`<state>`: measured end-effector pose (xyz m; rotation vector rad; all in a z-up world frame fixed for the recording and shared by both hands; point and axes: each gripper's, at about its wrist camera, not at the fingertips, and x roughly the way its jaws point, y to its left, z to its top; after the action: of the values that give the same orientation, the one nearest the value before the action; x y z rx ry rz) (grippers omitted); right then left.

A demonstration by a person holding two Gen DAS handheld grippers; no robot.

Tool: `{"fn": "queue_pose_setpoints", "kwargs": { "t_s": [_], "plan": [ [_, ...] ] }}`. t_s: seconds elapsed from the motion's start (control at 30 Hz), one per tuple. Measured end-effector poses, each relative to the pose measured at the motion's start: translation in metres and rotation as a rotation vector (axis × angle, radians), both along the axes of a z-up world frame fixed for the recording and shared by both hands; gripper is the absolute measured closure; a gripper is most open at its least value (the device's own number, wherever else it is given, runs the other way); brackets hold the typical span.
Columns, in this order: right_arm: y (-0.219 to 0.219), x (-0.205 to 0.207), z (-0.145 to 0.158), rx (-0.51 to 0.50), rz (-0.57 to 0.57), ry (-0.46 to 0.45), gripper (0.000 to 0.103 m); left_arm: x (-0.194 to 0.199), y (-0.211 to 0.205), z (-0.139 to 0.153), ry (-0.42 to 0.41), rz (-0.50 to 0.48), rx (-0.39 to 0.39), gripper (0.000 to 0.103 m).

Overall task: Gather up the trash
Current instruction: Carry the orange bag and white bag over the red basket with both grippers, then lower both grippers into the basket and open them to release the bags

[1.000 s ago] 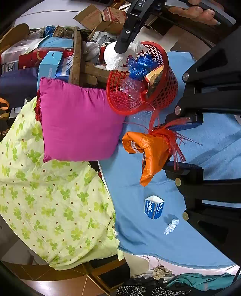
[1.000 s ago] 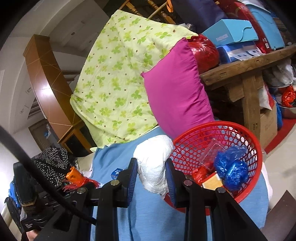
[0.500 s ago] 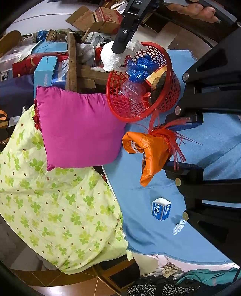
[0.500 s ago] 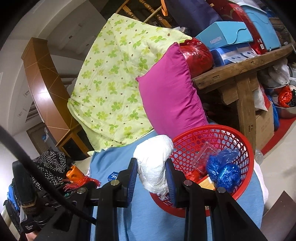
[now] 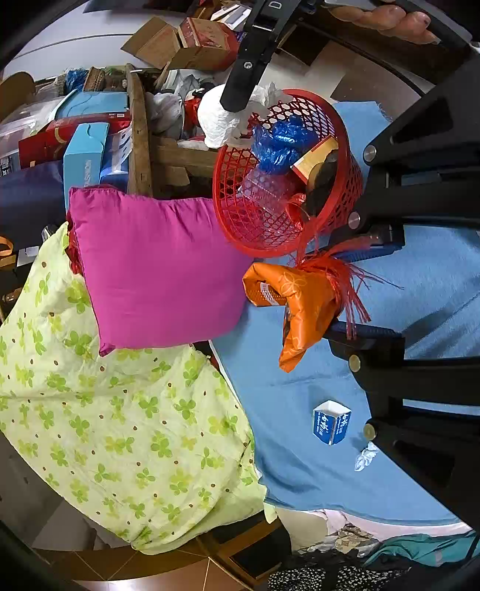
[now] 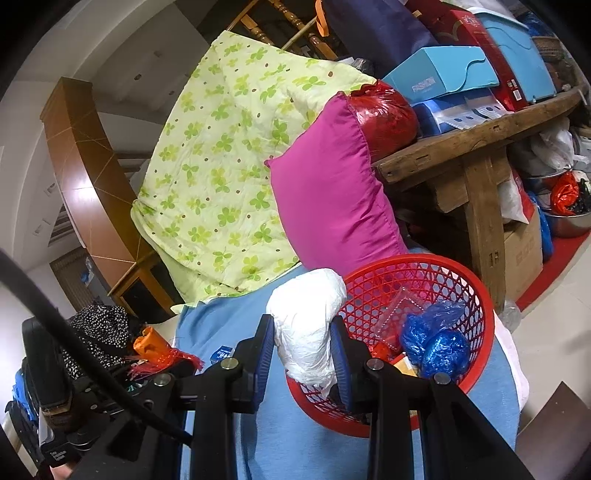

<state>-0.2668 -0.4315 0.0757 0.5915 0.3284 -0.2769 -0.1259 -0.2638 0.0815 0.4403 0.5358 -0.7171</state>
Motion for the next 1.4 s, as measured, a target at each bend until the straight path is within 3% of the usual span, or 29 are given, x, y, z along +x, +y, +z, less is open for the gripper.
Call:
{"fn": "queue_pose_setpoints", "kwargs": {
  "t_s": [1.4],
  "plan": [
    [-0.032, -0.032, -0.013, 0.052, -0.091, -0.015, 0.07, -0.016, -0.056, -0.002, -0.02, -0.096, 0.028, 0.072]
  ]
}}
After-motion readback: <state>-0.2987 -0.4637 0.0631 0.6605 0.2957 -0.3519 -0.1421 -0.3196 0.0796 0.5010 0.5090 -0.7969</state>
